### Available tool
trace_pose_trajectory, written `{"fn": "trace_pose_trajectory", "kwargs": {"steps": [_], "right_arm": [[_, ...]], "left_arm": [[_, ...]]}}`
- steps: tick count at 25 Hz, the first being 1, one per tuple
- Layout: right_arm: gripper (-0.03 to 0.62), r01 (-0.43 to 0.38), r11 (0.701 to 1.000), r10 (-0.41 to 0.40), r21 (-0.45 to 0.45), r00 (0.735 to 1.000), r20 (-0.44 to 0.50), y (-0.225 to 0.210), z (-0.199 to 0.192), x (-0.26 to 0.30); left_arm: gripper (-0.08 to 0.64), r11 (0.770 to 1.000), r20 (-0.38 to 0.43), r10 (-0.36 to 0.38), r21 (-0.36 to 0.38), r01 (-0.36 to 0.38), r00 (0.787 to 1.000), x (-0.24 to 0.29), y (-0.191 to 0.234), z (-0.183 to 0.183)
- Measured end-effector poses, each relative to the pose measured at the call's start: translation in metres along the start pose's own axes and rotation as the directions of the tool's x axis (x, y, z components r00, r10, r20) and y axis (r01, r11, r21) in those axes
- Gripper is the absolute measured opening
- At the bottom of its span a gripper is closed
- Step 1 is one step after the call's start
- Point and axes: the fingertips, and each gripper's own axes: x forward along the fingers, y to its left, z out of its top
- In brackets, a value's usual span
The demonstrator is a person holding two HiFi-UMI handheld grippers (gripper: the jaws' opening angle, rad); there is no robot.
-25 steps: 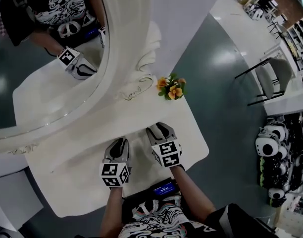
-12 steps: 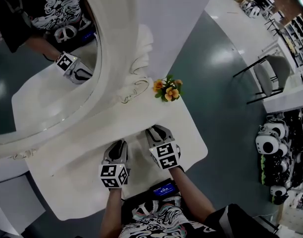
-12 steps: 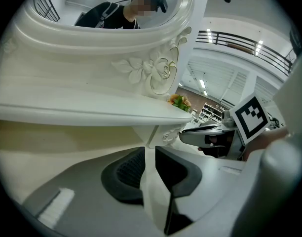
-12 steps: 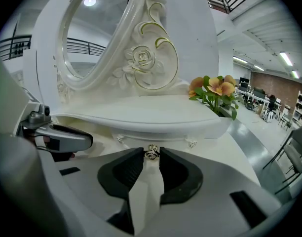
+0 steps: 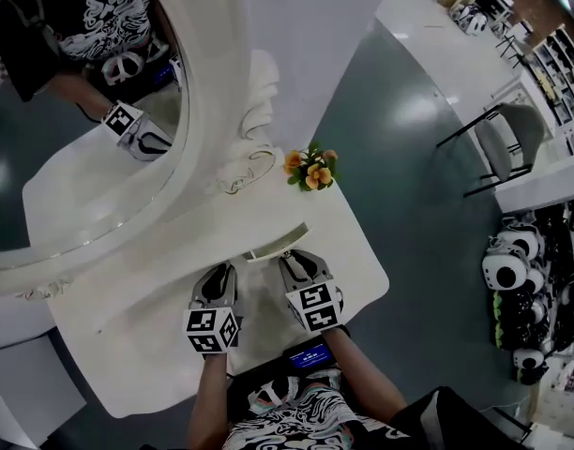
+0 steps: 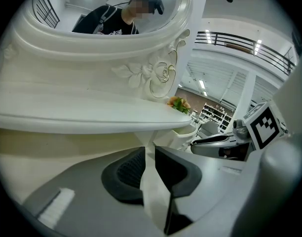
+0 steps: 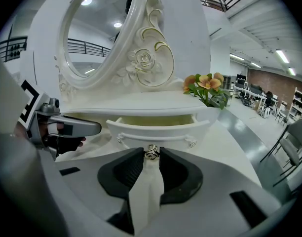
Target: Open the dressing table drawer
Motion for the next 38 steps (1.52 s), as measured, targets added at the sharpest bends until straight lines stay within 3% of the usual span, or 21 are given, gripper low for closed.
{"fn": "trace_pose_trajectory", "kwargs": {"steps": [19, 28, 38], "right_arm": [[0.109, 0.017, 1.000, -0.017, 0.024, 1.000, -0.019, 0.001, -0.017, -0.016], [0.002, 0.116, 0.990, -0.122, 0.078, 0.989, 0.083, -0.007, -0.012, -0.071], [0.002, 0.072, 0.979, -0.120, 0.192, 0.960, 0.252, 0.004, 0.013, -0.118]], "left_arm": [[0.063, 0.999, 0.048, 0.029, 0.024, -0.030, 0.998, -0.021, -0.002, 0.009], [0.063, 0.998, 0.115, 0.010, 0.066, -0.017, 0.993, -0.049, -0.025, 0.028], [0.020, 0.990, 0.193, 0.022, 0.134, -0.048, 0.981, -0.079, -0.044, 0.048]]}}
